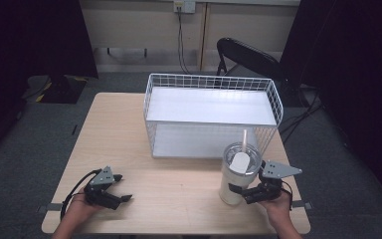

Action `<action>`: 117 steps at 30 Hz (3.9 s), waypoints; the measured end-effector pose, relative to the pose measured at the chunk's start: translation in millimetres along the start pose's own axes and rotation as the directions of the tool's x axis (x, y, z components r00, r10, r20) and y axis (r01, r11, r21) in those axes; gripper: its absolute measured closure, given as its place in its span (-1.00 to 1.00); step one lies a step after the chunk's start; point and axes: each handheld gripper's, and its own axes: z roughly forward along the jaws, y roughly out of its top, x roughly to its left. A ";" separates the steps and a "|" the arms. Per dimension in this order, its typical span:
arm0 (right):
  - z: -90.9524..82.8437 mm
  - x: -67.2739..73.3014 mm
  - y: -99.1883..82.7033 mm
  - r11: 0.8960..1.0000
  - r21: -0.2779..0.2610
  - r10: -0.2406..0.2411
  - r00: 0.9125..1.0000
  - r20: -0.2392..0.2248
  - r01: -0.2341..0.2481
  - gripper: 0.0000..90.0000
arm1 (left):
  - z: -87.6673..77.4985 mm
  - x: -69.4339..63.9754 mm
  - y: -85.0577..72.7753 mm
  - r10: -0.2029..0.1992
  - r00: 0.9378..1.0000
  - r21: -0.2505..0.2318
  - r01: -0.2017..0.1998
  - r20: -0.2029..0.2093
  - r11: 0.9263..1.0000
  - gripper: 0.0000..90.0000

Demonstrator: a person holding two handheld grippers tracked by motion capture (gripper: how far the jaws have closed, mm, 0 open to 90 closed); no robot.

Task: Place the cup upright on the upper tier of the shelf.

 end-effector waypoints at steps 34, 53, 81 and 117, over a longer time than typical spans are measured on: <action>-10.6 -14.5 72.0 0.998 -0.065 0.003 1.000 -0.003 -0.004 -0.80 | 0.1 -0.1 0.0 -0.001 1.000 -0.001 0.001 0.000 1.000 -0.65; -11.8 -19.6 114.1 0.996 -0.088 -0.004 1.000 0.001 0.004 -0.80 | 0.0 -0.1 0.0 -0.002 1.000 -0.001 0.002 0.000 1.000 -0.65; -13.1 -33.7 183.1 0.994 -0.109 -0.015 0.999 0.051 0.020 -0.80 | 0.0 -0.1 0.0 -0.002 1.000 0.000 0.002 0.000 1.000 -0.65; 14.7 -62.5 226.4 0.990 -0.137 -0.006 0.986 0.164 0.028 -0.80 | 0.0 -0.1 0.0 0.000 1.000 -0.004 0.000 -0.002 1.000 -0.65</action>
